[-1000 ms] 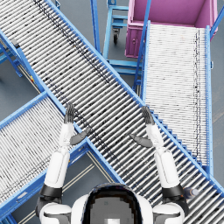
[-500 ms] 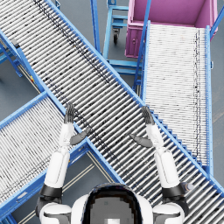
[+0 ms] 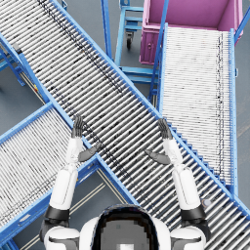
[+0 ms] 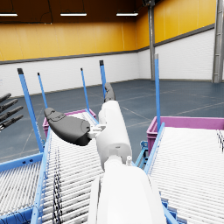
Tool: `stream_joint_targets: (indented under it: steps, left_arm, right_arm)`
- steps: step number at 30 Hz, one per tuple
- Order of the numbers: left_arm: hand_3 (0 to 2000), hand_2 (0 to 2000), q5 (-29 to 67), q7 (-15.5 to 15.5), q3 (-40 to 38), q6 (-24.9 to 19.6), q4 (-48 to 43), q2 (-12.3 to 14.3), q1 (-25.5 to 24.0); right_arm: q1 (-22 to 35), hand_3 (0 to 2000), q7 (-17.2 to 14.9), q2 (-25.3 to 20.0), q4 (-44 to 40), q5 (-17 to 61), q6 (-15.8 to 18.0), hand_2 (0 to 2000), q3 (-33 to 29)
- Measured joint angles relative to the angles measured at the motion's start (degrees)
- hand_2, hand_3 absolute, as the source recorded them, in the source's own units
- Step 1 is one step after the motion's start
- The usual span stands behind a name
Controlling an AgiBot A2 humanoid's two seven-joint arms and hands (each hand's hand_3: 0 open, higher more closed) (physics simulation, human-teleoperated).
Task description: Pick up the oil and place it on the left assembly line, put the cola on the right, and keep Sprite still
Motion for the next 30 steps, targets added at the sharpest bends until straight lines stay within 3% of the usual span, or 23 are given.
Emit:
stream_joint_targets:
  steps: [30]
  left_arm:
    - [0,0,0.00,0.00,0.00,0.00,0.00,0.00,0.00]
  right_arm:
    - [0.00,0,0.00,0.00,0.00,0.00,0.00,0,0.00]
